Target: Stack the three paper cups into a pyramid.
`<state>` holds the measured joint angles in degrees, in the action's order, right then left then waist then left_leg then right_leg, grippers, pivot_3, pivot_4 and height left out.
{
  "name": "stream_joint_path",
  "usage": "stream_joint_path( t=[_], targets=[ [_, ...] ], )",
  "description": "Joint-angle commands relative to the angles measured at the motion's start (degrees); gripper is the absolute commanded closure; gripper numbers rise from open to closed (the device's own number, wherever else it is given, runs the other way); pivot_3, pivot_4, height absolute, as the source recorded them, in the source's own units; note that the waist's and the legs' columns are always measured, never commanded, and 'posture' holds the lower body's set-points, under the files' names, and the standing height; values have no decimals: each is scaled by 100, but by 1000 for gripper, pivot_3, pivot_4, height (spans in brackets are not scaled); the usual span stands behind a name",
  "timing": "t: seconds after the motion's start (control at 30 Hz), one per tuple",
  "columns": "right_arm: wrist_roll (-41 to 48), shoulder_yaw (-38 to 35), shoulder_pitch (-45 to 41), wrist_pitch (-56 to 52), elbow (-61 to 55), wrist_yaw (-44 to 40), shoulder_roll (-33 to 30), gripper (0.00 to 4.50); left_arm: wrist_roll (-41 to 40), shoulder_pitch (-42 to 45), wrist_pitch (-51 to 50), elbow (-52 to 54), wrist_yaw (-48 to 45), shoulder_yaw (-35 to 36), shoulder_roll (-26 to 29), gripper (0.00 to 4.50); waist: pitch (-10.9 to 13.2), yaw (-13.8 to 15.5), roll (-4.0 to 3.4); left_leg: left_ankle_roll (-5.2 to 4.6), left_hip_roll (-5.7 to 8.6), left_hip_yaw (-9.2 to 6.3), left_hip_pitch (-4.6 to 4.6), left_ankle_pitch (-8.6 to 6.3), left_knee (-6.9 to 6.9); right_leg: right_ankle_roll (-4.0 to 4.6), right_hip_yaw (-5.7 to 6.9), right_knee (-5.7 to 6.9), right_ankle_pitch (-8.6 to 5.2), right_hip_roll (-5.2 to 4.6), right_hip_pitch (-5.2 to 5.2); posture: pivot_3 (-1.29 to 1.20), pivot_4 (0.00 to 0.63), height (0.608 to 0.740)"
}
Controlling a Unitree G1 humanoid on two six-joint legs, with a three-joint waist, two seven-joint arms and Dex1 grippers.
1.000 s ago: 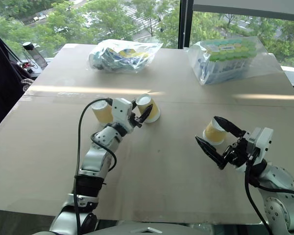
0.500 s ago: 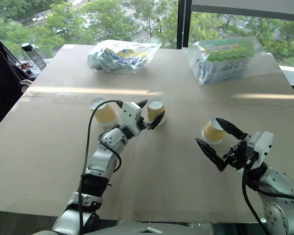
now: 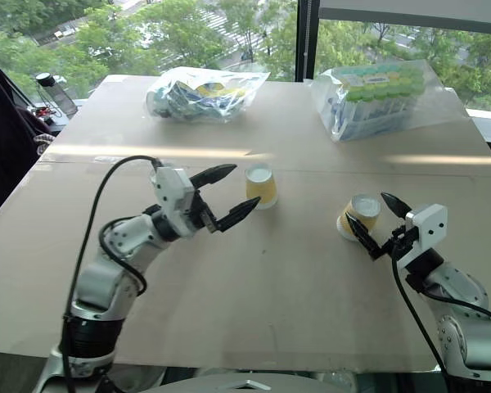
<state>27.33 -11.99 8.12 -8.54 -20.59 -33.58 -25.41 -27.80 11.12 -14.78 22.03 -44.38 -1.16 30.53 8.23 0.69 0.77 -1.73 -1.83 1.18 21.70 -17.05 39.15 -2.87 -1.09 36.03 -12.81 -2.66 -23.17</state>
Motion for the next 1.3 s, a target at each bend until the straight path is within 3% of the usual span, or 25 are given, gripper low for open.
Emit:
stream_joint_path(
  t=[0.03,0.23,0.6,0.8,0.97,1.13,1.3],
  targets=[
    [-13,-24,-125,9,98,1,18,0,-883,-27,-695,553,-692,309,605,33,2,4,-2,0,0,0,1,0,0,0,-1,-1,0,0,-1,0,150,740],
    [50,24,-253,-162,228,-53,9,0,-1713,94,-1383,734,-1182,458,1059,33,5,1,-5,0,2,0,7,0,0,-2,-7,-5,0,-2,-7,0,150,740],
    [50,87,-495,-388,335,-82,62,0,-1454,268,-1409,573,-1240,444,1141,33,6,3,-6,0,2,5,7,0,-1,-1,-7,-5,0,2,-8,0,150,740],
    [4,118,-511,-345,405,-126,97,2460,-1373,183,-1419,598,-1179,462,1142,0,6,2,-6,0,1,7,7,0,-1,-1,-7,-5,-1,2,-8,0,150,740],
    [-103,411,-777,-378,400,-205,114,2471,-1356,-345,-1407,795,-892,668,1090,0,7,-40,-7,0,0,5,4,0,-2,-1,-12,-5,0,2,-9,0,150,740],
    [-506,1110,-1776,-586,810,6,442,2471,-972,-1350,-1010,937,-522,1072,956,0,11,-178,-4,0,-9,8,5,0,-7,-1,-32,3,1,5,-26,0,150,740],
    [-844,1474,-2453,-644,1403,121,742,2471,-806,-1751,-751,1028,-298,1268,801,0,14,-62,-1,1,-6,3,13,0,-8,0,-19,8,0,3,-30,0,150,740]
  ],
)
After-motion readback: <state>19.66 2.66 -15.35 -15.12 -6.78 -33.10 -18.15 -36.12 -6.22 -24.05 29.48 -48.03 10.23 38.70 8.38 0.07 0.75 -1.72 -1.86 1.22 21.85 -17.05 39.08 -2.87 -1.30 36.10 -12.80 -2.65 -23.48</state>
